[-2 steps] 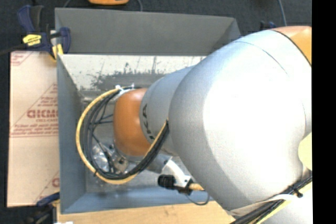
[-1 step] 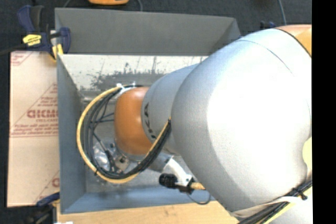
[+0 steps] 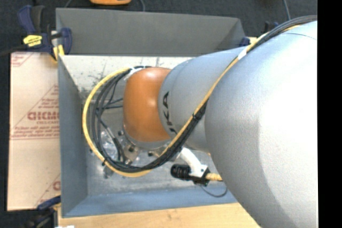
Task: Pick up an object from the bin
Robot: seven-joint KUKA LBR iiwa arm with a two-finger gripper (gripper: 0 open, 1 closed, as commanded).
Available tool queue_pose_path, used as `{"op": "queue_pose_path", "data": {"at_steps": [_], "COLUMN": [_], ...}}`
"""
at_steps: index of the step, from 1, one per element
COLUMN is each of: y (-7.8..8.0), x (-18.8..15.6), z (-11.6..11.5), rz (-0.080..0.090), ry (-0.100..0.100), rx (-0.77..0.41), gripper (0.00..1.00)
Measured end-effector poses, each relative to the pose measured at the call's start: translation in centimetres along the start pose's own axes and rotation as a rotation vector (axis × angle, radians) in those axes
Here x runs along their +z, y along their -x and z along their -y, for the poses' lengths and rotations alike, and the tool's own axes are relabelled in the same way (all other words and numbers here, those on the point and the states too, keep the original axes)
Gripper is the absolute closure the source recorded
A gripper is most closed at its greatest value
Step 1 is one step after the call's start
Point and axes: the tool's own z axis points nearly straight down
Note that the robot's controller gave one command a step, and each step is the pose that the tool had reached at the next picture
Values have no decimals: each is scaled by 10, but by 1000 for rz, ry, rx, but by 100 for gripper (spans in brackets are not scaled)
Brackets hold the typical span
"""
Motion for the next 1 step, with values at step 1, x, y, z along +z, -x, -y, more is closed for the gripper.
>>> {"op": "queue_pose_path", "data": {"at_steps": [1], "y": [1], "x": [-36], "z": [0], "rz": [-1], "ry": [-3], "rx": [-5], "gripper": [100]}}
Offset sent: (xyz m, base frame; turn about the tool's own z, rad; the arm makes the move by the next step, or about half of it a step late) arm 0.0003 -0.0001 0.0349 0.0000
